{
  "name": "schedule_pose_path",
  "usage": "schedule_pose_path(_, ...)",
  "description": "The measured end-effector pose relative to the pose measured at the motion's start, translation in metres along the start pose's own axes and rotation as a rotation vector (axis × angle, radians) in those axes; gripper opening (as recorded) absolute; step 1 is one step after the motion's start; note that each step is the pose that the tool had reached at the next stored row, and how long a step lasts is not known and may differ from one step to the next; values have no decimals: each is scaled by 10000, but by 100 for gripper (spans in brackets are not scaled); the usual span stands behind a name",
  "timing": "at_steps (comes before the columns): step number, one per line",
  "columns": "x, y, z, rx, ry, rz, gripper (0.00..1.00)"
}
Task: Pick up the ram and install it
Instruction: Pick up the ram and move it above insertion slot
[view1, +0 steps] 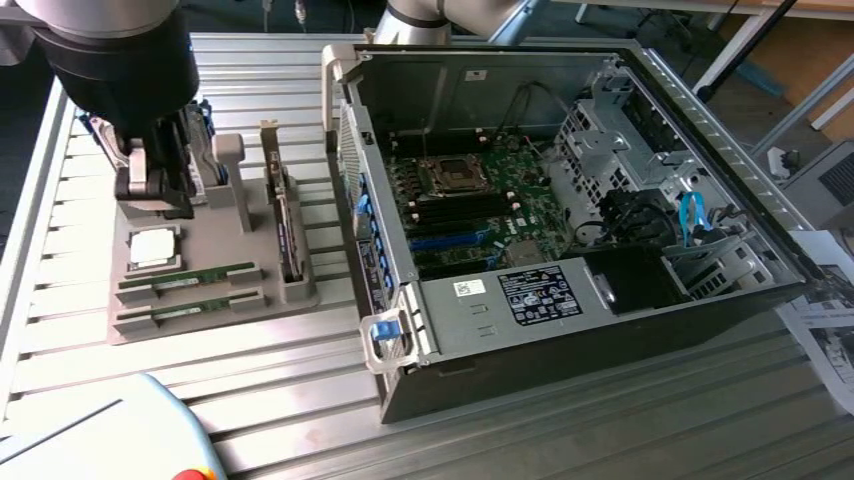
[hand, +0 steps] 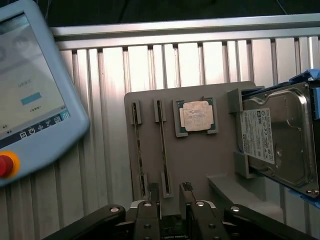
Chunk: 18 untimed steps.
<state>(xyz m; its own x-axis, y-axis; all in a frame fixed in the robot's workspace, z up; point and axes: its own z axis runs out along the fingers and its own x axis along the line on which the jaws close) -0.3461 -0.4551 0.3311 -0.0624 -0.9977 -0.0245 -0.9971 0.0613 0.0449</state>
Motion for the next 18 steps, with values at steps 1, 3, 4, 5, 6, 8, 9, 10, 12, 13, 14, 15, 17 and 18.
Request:
schedule_pose_path(1,1,12,18,-2,2,-30,30)
schedule_pose_path(3,4,33,56,-3,5,-92,30)
schedule_pose_path(4,5,45,77,-5,7,-130,30)
schedule_pose_path(5,6,54,95,-5,9,-161,30)
schedule_pose_path(6,7,62,116,-6,10,-197,30)
schedule_pose_path(8,11,69,166,-7,13,-284,30)
schedule_pose_path(9,13,71,185,-9,15,-317,30)
schedule_pose_path(10,15,72,211,-9,17,-359,30)
schedule_pose_path(12,19,73,246,-11,20,-422,30)
schedule_pose_path(13,21,74,263,-11,21,-453,30)
schedule_pose_path(14,23,74,284,-13,23,-492,30)
schedule_pose_path(15,25,75,302,-14,25,-525,30)
schedule_pose_path(17,30,76,350,-16,28,-607,30)
schedule_pose_path(18,33,77,369,-17,29,-640,30)
